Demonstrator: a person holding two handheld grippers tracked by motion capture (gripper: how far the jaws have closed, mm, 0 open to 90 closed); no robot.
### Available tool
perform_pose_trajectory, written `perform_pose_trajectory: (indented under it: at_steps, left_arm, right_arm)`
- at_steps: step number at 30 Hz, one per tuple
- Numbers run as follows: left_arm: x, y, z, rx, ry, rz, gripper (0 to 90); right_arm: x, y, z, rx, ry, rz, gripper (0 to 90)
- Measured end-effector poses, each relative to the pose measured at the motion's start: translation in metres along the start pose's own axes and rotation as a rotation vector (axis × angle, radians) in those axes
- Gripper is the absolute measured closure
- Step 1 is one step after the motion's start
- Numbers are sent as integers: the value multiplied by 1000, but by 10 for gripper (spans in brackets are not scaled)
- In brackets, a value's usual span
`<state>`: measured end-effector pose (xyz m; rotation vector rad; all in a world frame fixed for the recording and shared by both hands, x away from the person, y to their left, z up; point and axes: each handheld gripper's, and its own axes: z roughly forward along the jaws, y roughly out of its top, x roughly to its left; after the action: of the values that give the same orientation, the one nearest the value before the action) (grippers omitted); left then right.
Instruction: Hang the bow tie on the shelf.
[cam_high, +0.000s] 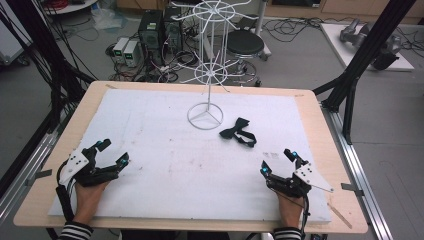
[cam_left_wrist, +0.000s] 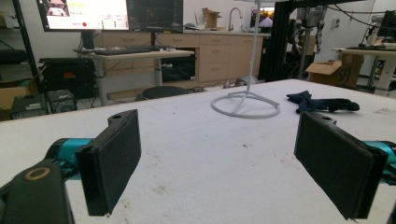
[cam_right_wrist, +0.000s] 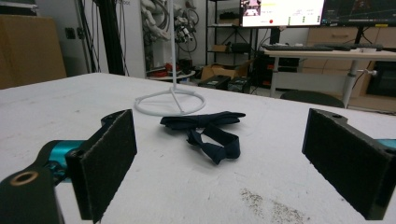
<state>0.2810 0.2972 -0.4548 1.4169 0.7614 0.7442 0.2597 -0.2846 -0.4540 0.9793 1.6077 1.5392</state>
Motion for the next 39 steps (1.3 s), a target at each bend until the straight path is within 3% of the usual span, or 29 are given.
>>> perform_pose_trajectory:
  at_steps: [28,39]
  left_arm:
    - [1,0,1,3,0,-8,152]
    - [1,0,1,8,2,-7,152]
  right_arm:
    - [2,0,-1,-6,-34,-11,90]
    - [-2,12,6,61,-32,2,90]
